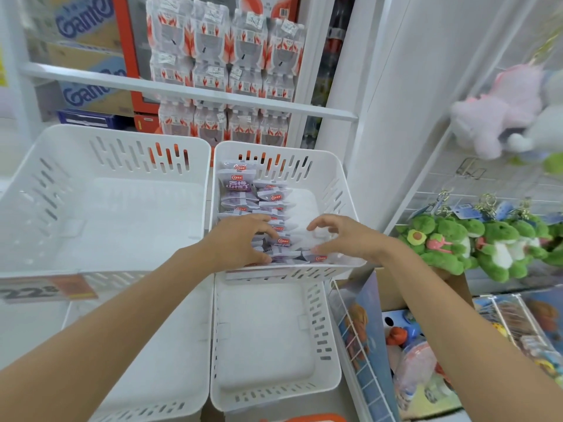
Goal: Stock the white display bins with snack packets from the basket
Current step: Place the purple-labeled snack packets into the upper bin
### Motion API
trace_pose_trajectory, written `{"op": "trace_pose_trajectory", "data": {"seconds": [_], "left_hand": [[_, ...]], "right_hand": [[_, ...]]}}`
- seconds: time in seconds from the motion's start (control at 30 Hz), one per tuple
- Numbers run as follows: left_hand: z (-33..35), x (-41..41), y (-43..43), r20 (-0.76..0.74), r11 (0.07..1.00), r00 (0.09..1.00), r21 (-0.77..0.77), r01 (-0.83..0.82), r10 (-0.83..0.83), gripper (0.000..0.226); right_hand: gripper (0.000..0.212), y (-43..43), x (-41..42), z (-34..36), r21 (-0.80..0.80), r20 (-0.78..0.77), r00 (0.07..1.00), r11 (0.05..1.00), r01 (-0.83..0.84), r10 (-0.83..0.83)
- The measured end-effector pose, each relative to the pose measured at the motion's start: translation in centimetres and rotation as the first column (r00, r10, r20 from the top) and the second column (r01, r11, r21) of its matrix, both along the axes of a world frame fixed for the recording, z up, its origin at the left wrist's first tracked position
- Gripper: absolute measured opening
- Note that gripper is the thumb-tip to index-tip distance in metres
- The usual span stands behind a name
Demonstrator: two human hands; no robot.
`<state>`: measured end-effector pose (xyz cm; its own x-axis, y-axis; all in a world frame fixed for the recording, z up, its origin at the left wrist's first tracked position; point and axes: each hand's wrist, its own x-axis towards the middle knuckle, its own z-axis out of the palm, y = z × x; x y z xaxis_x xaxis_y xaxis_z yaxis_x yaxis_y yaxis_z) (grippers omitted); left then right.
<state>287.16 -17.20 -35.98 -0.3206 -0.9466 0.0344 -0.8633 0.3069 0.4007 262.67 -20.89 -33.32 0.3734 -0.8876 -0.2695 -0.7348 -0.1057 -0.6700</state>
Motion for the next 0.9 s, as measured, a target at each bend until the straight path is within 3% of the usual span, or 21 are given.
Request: {"op": "trace_pose_trajectory", "data": {"seconds": [0.07,0.17,0.27,0.37,0.43,0.57,0.7,0.77,0.9], "left_hand": [[0.1,0.0,0.3,-0.098,1.0,0.995,0.006,-0.028,0.028,0.051],[0.6,-0.1,2.5,-0.38,0.991,0.922,-0.068,-0.116,0.081,0.041],[1.0,0.2,6.7,-0.453,0.963,0.881,-0.149,-0.226,0.137,0.024],[-0.7,1.7,11.9,-0.483,0.966,0.858,-0.079,-0.244,0.177,0.016],[-3.1,3.1,15.8,-0.464,0.97,0.859,0.002,-0.242,0.215,0.016],[-8.9,6.7,24.2,-0.445,0.942,0.831,0.203,-0.268,0.333,0.019],[-13.7,10.0,30.7,-0.459,0.838,0.712,0.403,-0.367,0.532,0.018],[-15.0,11.2,32.7,-0.485,0.799,0.639,0.427,-0.423,0.597,0.014],[-16.8,13.4,36.3,-0.442,0.739,0.597,0.483,-0.471,0.669,0.016]], "right_hand": [[0.032,0.9,0.6,-0.4,-0.137,0.145,0.988,0.988,0.073,-0.053],[0.026,3.9,2.0,-1.3,-0.298,0.32,0.939,0.928,0.223,-0.123],[0.021,8.6,4.4,-2.0,-0.353,0.409,0.899,0.882,0.313,-0.155],[0.014,14.0,7.1,-4.0,-0.348,0.391,0.909,0.891,0.293,-0.146],[0.013,17.5,8.6,-6.4,-0.289,0.348,0.929,0.929,0.231,-0.124],[0.01,23.9,10.5,-13.7,-0.027,0.179,0.983,0.999,0.041,-0.036],[0.017,27.2,9.2,-19.7,0.219,-0.093,0.993,0.974,-0.056,0.078],[0.018,28.3,9.0,-21.4,0.273,-0.113,0.992,0.962,-0.029,0.062],[0.033,32.0,12.7,-24.1,0.365,-0.046,0.989,0.924,-0.117,0.144]]}}
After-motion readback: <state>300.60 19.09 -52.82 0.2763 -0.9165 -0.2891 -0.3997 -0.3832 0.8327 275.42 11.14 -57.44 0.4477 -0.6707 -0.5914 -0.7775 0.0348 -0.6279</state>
